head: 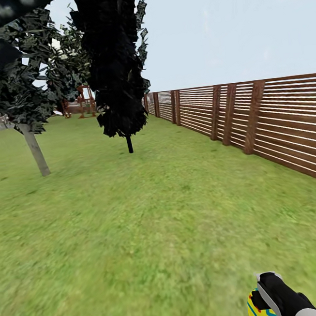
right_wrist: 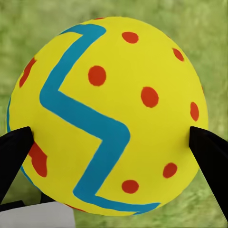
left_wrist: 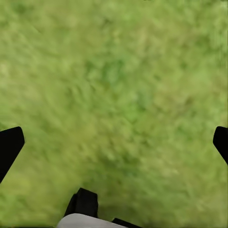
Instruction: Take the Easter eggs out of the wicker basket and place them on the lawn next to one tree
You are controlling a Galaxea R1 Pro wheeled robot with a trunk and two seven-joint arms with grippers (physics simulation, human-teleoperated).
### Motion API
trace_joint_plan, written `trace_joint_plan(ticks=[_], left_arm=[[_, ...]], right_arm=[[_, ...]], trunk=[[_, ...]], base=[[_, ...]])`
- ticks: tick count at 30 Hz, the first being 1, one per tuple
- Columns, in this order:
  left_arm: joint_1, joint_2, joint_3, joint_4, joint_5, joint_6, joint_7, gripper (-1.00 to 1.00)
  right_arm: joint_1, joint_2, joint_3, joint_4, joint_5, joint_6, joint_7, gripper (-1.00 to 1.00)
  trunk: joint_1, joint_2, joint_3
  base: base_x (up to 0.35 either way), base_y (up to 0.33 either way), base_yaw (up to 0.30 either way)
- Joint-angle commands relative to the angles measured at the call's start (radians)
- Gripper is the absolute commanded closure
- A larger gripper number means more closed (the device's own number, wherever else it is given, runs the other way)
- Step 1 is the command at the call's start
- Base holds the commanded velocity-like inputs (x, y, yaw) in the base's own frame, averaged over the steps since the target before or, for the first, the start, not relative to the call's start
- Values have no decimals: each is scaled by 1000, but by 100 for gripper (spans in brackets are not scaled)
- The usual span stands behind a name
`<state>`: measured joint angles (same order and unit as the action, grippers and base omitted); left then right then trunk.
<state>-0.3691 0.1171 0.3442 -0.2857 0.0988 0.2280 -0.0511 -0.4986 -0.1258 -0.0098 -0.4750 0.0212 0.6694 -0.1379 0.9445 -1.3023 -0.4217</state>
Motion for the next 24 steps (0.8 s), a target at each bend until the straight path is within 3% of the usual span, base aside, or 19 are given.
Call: trace_joint_plan(ticks=[1, 24], left_arm=[[-1, 1, 3, -2, 10, 7, -3, -100], [-1, 0, 2, -1, 9, 6, -2, -100]], right_arm=[[0, 0, -1, -2, 2, 6, -1, 100], [0, 3, -1, -2, 2, -1, -1, 100]], trunk=[[0, -1, -1], [0, -1, -1]], base=[[0, 0, 296], [0, 0, 296]])
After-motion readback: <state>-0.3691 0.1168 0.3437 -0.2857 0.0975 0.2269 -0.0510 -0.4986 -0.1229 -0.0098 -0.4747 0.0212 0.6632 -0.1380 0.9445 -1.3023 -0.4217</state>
